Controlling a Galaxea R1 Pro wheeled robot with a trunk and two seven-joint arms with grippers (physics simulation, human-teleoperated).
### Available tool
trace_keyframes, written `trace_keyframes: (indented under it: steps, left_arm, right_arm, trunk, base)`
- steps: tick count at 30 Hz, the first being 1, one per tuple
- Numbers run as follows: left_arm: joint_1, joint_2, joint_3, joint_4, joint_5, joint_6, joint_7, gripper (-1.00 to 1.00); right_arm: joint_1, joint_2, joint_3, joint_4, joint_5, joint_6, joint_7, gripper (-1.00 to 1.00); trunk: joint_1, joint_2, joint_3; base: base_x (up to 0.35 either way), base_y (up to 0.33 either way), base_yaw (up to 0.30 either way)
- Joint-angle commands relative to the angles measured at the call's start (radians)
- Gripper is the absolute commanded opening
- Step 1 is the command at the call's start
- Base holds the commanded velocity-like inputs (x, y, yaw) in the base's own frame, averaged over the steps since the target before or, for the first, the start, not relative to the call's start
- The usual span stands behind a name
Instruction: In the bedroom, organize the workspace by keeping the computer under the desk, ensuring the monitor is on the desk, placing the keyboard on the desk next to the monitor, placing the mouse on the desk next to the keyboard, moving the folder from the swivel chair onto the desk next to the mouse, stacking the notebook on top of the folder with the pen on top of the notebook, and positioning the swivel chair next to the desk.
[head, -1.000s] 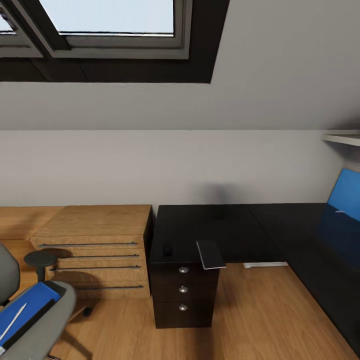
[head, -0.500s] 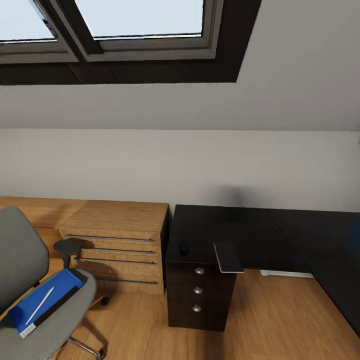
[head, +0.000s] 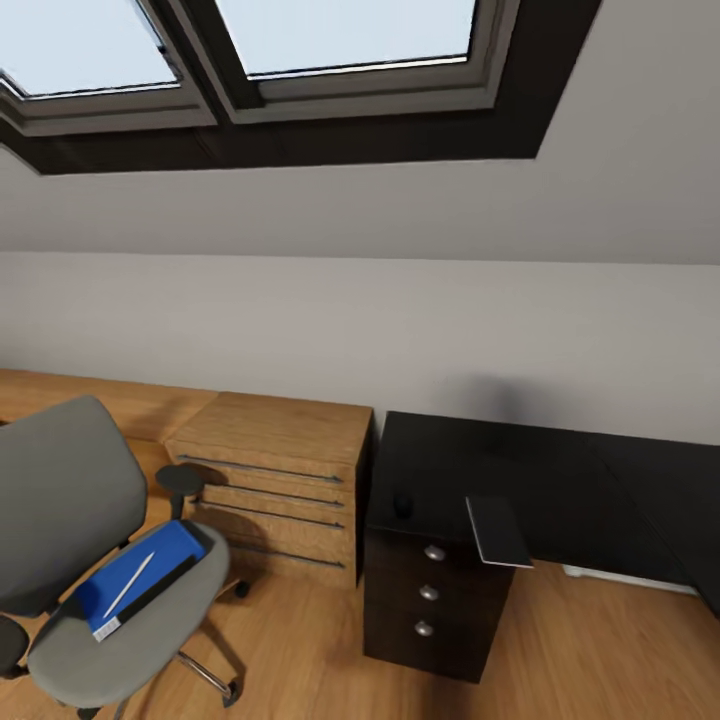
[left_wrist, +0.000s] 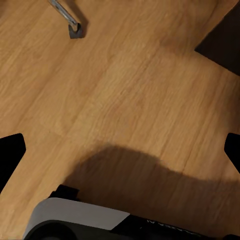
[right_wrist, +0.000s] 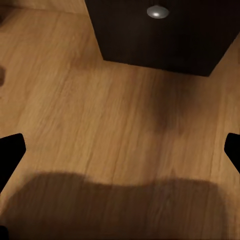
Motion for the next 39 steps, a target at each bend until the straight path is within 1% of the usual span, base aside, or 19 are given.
trace_keyframes:
  steps: [1,12,21,28,32,34,35,37,38,39]
  left_arm:
    - [-0.001,0.0,-0.007,0.001,0.011,-0.004,-0.003,1.0]
    - [-0.001,0.0,-0.007,0.001,0.011,-0.003,-0.003,1.0]
    - [-0.001,-0.001,-0.007,0.001,0.013,-0.003,-0.002,1.0]
    - [-0.001,0.0,-0.005,0.001,0.017,-0.003,-0.001,1.0]
    - [-0.001,0.0,-0.004,0.001,0.018,-0.002,-0.001,1.0]
    - [-0.001,0.0,-0.003,0.001,0.019,-0.003,-0.001,1.0]
    - [-0.001,0.0,-0.003,0.001,0.019,-0.003,-0.001,1.0]
    - [-0.001,0.0,-0.002,0.001,0.019,-0.003,-0.001,1.0]
    - [-0.001,0.0,-0.002,0.001,0.019,-0.003,-0.001,1.0]
    - [-0.001,0.0,-0.001,0.001,0.019,-0.003,-0.001,1.0]
  right_arm:
    - [-0.001,0.0,0.008,0.001,-0.01,-0.004,0.0,1.0]
    - [-0.001,0.0,0.009,0.001,-0.01,-0.003,0.0,1.0]
    - [-0.001,-0.001,0.007,0.001,-0.01,-0.003,0.0,1.0]
    - [-0.001,-0.002,0.005,0.0,-0.012,-0.003,-0.001,1.0]
    - [-0.001,-0.002,0.0,-0.012,-0.021,0.005,-0.009,1.0]
    - [-0.001,0.0,-0.002,-0.047,-0.026,0.016,-0.028,1.0]
    - [-0.001,0.002,-0.003,-0.083,-0.028,0.037,-0.049,1.0]
    - [-0.001,0.002,-0.003,-0.127,-0.03,0.078,-0.073,1.0]
    - [-0.001,0.002,-0.004,-0.179,-0.031,0.139,-0.094,1.0]
    - [-0.001,0.001,-0.004,-0.208,-0.031,0.177,-0.102,1.0]
  trunk:
    - [0.001,-0.001,-0.001]
    - [0.001,-0.001,-0.002]
    - [0.001,-0.001,-0.002]
    - [-0.026,0.048,0.02]
    - [-0.042,0.076,0.032]
    - [-0.049,0.09,0.039]
    - [-0.053,0.097,0.042]
    - [-0.061,0.111,0.048]
    - [-0.065,0.118,0.051]
    - [-0.068,0.125,0.054]
  base:
    - [0.259,0.0,0.106]
    - [0.307,0.0,0.029]
    - [0.032,0.0,0.001]
    - [0.002,0.0,0.0]
    - [0.0,0.0,0.0]
    - [0.0,0.0,0.0]
    - [0.0,0.0,0.0]
    - [0.0,0.0,0.0]
    - [0.0,0.0,0.0]
    - [0.0,0.0,0.0]
